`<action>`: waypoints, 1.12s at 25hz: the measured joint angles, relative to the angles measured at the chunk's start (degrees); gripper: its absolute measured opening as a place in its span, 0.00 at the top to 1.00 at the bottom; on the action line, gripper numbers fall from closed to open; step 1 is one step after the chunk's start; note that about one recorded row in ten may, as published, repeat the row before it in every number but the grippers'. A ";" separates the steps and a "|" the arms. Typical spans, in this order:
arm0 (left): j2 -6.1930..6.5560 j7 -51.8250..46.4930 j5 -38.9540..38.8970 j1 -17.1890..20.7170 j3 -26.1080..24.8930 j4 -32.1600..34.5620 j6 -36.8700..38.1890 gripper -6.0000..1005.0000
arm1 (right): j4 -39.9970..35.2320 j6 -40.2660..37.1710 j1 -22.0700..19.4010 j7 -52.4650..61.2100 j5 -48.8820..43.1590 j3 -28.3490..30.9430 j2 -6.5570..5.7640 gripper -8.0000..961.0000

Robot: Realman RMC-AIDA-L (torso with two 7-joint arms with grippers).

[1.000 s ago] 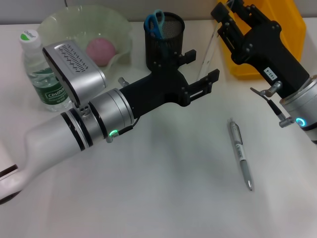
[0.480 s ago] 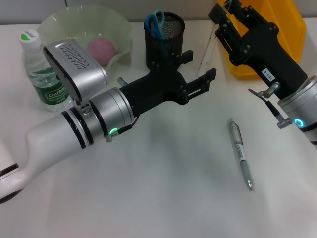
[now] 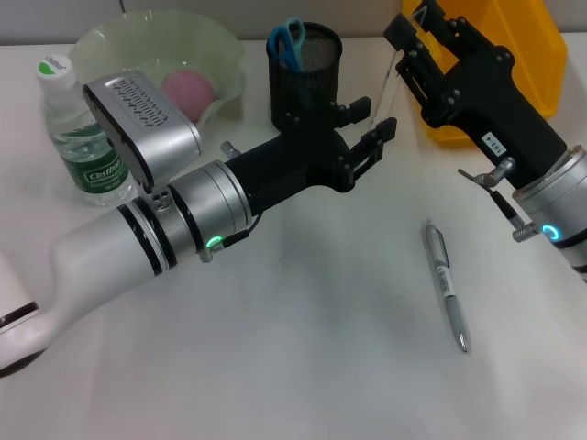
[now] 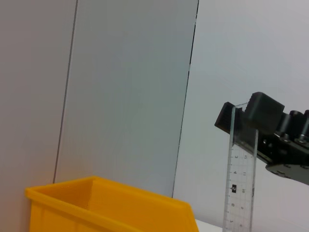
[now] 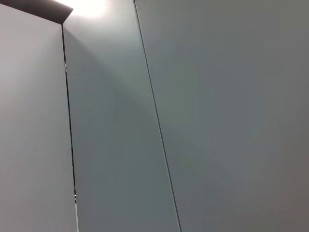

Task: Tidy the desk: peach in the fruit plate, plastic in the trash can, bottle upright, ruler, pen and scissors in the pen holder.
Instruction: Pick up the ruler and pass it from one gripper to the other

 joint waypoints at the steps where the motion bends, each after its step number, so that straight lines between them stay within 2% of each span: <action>1: 0.00 0.00 0.00 0.01 0.01 0.00 0.05 0.48 | 0.00 0.00 0.00 0.00 0.00 0.00 0.00 0.56; 6: 0.00 0.00 0.01 0.17 0.01 0.16 0.27 0.72 | 0.07 0.02 -0.11 -0.13 0.00 0.00 0.00 0.56; 12: 0.00 -0.02 0.03 0.25 0.09 0.52 0.11 0.84 | 0.06 0.02 -0.22 -0.13 0.00 0.00 0.00 0.56; 28: 0.00 -0.79 0.04 0.05 0.30 0.60 -0.13 0.94 | 0.06 0.02 -0.09 -0.16 -0.63 0.14 0.00 0.56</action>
